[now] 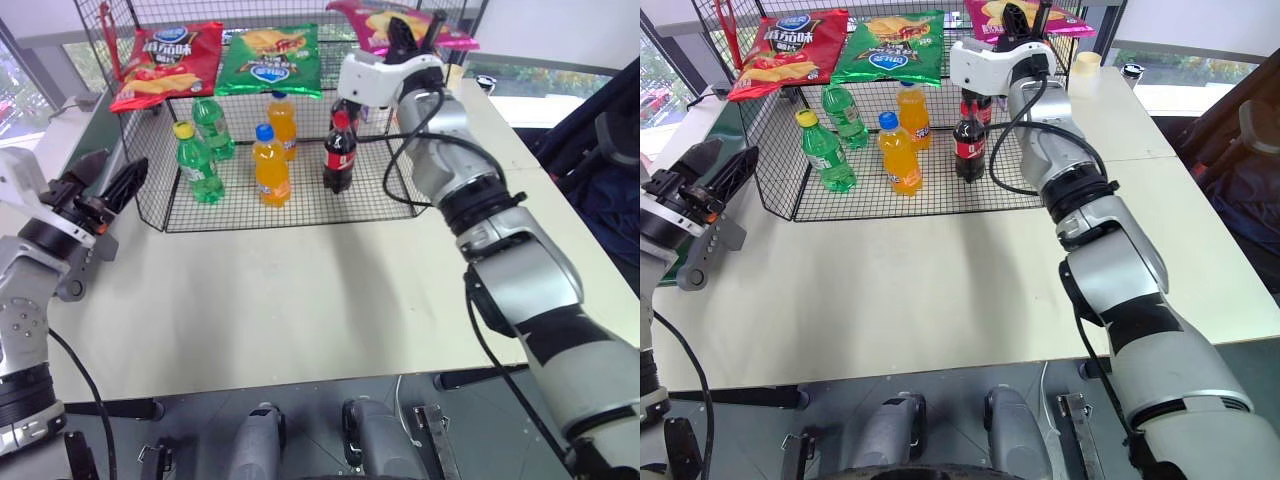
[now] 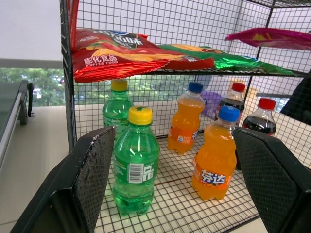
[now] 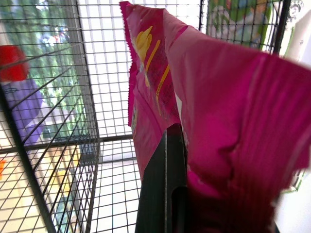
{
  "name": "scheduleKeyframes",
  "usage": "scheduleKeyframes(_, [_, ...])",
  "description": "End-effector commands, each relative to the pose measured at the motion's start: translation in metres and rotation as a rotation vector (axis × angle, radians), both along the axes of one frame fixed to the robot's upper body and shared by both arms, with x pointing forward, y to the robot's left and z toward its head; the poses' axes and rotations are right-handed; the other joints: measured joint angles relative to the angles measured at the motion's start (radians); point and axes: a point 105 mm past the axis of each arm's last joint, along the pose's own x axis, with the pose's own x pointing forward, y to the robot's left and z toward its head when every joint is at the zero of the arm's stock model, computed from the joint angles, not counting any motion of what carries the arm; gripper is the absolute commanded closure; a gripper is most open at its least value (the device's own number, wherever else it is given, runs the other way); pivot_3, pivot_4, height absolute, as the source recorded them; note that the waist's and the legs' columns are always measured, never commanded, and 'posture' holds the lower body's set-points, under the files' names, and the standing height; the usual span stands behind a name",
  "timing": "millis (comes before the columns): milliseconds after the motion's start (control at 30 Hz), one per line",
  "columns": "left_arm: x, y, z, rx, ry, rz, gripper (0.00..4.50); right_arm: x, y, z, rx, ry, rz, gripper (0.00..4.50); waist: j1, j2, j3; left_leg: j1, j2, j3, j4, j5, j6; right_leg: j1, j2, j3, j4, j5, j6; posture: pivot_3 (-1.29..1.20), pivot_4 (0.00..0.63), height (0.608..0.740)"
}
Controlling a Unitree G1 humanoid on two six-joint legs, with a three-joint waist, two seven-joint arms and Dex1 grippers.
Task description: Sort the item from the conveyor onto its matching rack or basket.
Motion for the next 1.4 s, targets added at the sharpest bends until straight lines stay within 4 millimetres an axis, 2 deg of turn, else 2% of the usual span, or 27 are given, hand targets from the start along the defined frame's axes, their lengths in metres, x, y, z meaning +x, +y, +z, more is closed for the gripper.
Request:
scheduleKeyframes(33, [-0.006,0.000,0.015,0.027,-0.053,0.011,0.52,0.002,-0.001,0.012,0.095,-0.011,-0.069,4.50,-0.003,0.000,0.000,0.000,0.000,0.000,0.000,0.000,0.000,0.000,0.000,0.000,0.000,0.000,0.000,0.00,0.150,0.740])
scheduleKeyframes(167, [-0.005,-0.002,0.017,0.032,-0.053,0.008,0.52,0.009,0.003,-0.002,0.095,0.080,-0.108,4.50,-0.008,0.000,0.000,0.000,0.000,-0.001,0.001,0.000,0.000,0.000,0.000,0.000,0.000,0.000,0.000,0.00,0.150,0.740])
scheduleKeyframes(267, [-0.004,-0.002,0.016,0.032,-0.053,0.007,0.52,0.011,0.010,-0.003,0.104,0.098,-0.097,4.50,-0.009,0.000,0.000,0.000,0.000,-0.001,0.000,0.000,0.000,0.000,0.000,0.000,0.000,0.000,0.000,0.00,0.150,0.740])
scheduleKeyframes(400, [-0.003,-0.003,0.014,0.024,-0.053,0.006,0.40,0.009,0.020,0.007,0.118,0.091,-0.045,2.84,-0.012,0.000,0.000,0.000,0.000,-0.001,0.000,0.000,0.000,0.000,0.000,-0.001,0.000,0.000,0.000,0.00,0.150,0.740])
scheduleKeyframes(467, [-0.002,-0.005,0.012,0.021,-0.051,0.005,0.40,0.007,0.023,0.017,0.147,0.084,-0.010,1.78,-0.012,0.000,0.000,0.000,0.000,-0.001,0.000,0.000,0.000,0.000,0.000,-0.001,0.001,0.000,0.000,0.00,0.150,0.740])
scheduleKeyframes(567, [-0.002,-0.007,0.010,0.014,-0.052,0.009,0.40,0.009,0.023,0.022,0.345,0.216,0.104,0.37,-0.012,0.000,0.000,0.000,0.000,-0.001,0.000,0.000,0.000,0.000,0.000,-0.001,0.001,0.000,0.000,0.00,0.150,0.740])
scheduleKeyframes(600, [-0.003,-0.007,0.009,0.011,-0.052,0.011,0.40,0.009,0.024,0.022,0.436,0.279,0.159,0.12,-0.012,0.000,0.000,0.000,0.000,-0.001,0.000,0.000,0.000,0.000,0.001,-0.001,0.001,0.000,0.000,0.00,0.150,0.740])
scheduleKeyframes(833, [-0.002,-0.010,0.005,0.007,-0.059,0.024,0.40,0.003,0.021,0.032,0.965,0.610,0.468,0.12,-0.010,0.000,0.000,0.000,0.000,-0.001,0.001,0.000,0.000,0.001,0.000,-0.001,0.000,0.000,0.000,0.00,0.150,0.740])
scheduleKeyframes(1000, [-0.002,-0.011,0.005,0.003,-0.067,0.030,0.40,-0.003,0.027,0.028,1.206,0.787,0.627,0.12,-0.011,0.000,0.000,0.000,0.000,-0.001,0.000,0.000,0.000,0.001,0.000,-0.001,0.000,0.000,0.000,0.00,0.150,0.740])
scheduleKeyframes(1233, [-0.002,-0.010,0.007,-0.007,-0.076,0.035,0.40,-0.016,0.042,0.034,1.300,0.932,0.837,0.12,-0.011,0.000,0.000,0.000,0.000,-0.001,0.000,0.000,0.000,0.001,0.001,-0.001,0.001,0.000,0.000,0.00,0.150,0.740])
scheduleKeyframes(1400, [-0.003,-0.011,0.007,-0.007,-0.075,0.034,0.40,-0.029,0.041,0.060,1.202,0.909,0.952,0.12,-0.010,0.000,0.000,0.000,0.000,-0.001,0.000,0.000,0.000,0.001,0.001,-0.001,0.000,0.000,0.000,0.00,0.150,0.740])
